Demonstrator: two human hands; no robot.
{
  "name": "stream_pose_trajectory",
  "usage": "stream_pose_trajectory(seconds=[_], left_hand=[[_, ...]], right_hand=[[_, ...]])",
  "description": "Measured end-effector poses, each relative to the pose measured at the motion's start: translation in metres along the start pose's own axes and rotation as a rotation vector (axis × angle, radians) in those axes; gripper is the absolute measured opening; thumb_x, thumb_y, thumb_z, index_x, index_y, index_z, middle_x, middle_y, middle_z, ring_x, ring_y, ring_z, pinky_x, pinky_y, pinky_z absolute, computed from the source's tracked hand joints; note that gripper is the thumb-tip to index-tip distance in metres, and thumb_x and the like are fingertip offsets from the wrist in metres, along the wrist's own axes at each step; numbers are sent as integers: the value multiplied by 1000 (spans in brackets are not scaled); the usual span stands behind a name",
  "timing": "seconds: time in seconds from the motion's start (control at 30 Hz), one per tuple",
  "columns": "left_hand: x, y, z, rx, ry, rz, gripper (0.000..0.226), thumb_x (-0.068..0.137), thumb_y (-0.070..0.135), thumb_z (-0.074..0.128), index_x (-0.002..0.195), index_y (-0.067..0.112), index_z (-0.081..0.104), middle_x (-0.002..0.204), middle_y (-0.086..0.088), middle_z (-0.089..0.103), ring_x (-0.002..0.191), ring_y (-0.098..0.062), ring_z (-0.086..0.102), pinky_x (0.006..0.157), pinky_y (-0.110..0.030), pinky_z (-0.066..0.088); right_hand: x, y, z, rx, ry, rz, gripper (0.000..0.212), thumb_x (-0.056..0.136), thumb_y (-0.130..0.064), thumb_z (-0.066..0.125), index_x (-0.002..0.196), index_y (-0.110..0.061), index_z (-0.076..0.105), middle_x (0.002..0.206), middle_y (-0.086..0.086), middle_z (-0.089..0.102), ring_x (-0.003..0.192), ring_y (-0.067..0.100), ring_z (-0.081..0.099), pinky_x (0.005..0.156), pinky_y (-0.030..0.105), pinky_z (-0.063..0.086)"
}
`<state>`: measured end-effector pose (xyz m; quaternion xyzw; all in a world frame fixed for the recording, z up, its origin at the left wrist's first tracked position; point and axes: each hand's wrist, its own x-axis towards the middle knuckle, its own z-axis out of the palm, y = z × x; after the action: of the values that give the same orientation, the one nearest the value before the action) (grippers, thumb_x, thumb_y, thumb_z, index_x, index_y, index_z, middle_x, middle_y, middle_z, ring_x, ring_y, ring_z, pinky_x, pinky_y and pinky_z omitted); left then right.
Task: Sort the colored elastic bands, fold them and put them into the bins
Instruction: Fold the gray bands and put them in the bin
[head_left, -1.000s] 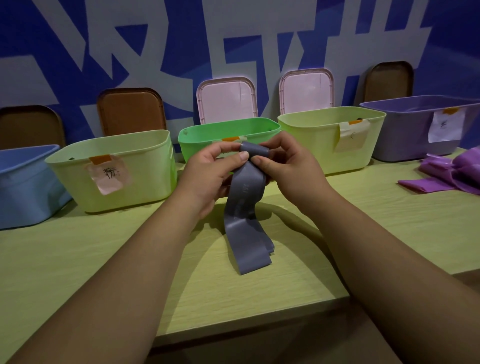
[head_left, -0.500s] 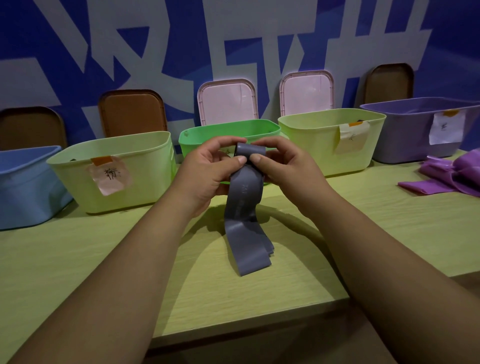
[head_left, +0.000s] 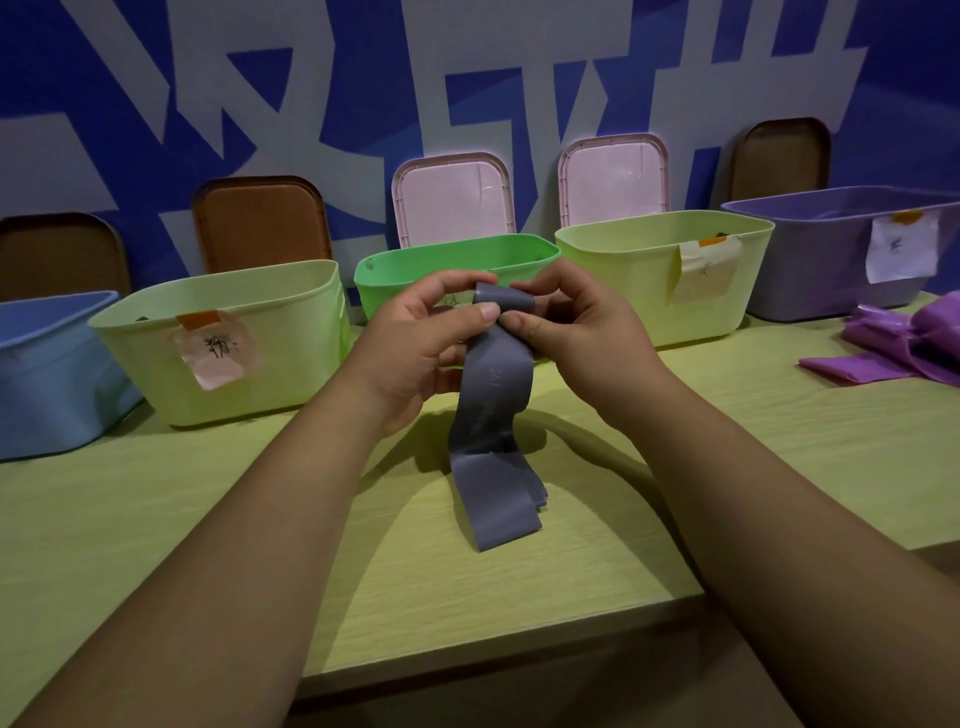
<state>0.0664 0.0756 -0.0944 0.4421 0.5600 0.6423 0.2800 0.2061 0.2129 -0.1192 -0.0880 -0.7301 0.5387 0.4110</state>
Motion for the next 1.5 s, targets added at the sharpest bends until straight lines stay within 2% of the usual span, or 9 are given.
stream_pose_trajectory(seconds=[0.27,0.53,0.73,0.9,1.03,1.13,1.27,1.43,1.5], left_hand=[[3,-4,-2,36,51,12,29,97,11,74,125,21,74,124,-29,70,108,-46,74,86,-52,65],[2,-4,-4,24,37,40,32,95,-3,72,120,18,74,115,-23,77,103,-37,78,78,-42,66],[4,-8,-5,48,26,74,42,94,-10,71,127,15,73,110,-18,80,104,-31,79,82,-37,65],[5,-8,-7,115,102,64,63,91,-8,76,140,30,65,113,-15,79,106,-24,79,87,-41,66],[8,-11,-8,49,127,-5,63,87,-14,76,142,12,58,114,-9,81,106,-25,79,92,-44,64],[9,-14,-8,-10,142,-45,58,86,-19,73,138,2,60,119,-13,79,111,-27,78,87,-34,64],[8,-16,-8,-24,54,-54,49,88,-7,78,135,0,67,120,-17,78,115,-30,76,96,-37,61],[3,-11,-8,21,45,-13,41,92,2,78,132,8,72,103,-5,82,82,-9,78,84,-30,62],[4,-13,-8,44,64,-9,49,88,-5,79,134,10,71,113,-11,81,102,-21,79,89,-34,63]], right_hand=[[-3,-3,1,83,-33,82,22,94,4,76,110,-9,68,108,22,76,93,30,76,80,36,64],[-2,1,2,175,-32,119,13,105,-19,68,116,-13,71,115,26,72,115,47,69,102,61,57],[2,3,4,220,-42,197,23,105,-14,67,126,-9,74,121,18,77,122,37,71,111,56,54],[2,4,4,137,-68,152,25,105,-11,67,129,-13,73,118,10,80,115,32,75,100,48,62],[2,4,0,-76,-44,83,32,100,-12,74,131,-19,74,119,0,78,105,18,76,93,38,63],[1,3,2,-84,-45,64,37,97,-5,77,132,-18,73,122,1,77,106,22,76,94,39,64],[0,2,2,-94,-38,55,38,94,-4,79,129,-19,73,116,-3,79,106,15,77,95,38,64],[-2,-2,3,-19,-35,70,39,91,6,79,122,-17,73,114,2,79,105,16,78,90,33,65],[-1,-1,3,-3,-50,77,41,88,11,78,117,-18,72,113,3,79,105,18,78,89,34,65]])
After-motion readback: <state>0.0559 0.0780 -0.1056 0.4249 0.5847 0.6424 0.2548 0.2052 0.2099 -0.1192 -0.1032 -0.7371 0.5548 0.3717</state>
